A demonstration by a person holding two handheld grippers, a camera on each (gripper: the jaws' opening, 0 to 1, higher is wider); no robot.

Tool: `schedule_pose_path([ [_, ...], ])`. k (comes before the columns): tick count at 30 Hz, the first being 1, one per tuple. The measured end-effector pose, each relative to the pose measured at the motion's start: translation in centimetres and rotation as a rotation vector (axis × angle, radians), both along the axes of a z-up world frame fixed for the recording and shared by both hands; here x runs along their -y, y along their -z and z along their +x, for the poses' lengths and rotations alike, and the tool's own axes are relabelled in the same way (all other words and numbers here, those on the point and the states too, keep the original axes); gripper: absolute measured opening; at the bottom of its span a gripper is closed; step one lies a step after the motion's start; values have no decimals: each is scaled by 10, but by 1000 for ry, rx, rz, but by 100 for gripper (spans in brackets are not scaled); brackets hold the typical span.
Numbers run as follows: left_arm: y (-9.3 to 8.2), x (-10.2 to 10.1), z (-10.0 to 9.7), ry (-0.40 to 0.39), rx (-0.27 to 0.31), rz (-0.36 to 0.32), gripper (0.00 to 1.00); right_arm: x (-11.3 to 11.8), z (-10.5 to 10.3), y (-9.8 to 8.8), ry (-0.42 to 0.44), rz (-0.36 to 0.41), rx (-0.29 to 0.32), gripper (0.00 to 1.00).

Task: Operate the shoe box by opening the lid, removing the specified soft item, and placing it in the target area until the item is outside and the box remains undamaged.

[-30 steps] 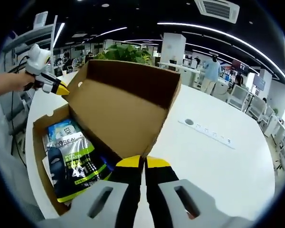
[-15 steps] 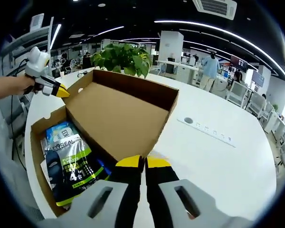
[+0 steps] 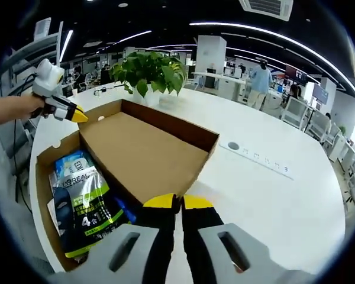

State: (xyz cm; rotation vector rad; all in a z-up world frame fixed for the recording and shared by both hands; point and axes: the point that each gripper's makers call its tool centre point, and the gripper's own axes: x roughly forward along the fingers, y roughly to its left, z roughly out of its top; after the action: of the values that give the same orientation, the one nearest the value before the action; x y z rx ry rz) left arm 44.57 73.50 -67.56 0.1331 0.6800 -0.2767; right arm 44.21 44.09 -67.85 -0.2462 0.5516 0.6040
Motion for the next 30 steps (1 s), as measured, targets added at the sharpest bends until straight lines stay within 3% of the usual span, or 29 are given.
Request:
schedule_pose_path([
  [30,19,2,3,-16,-48,-11,6,0,8,12,30,28,-58,3],
])
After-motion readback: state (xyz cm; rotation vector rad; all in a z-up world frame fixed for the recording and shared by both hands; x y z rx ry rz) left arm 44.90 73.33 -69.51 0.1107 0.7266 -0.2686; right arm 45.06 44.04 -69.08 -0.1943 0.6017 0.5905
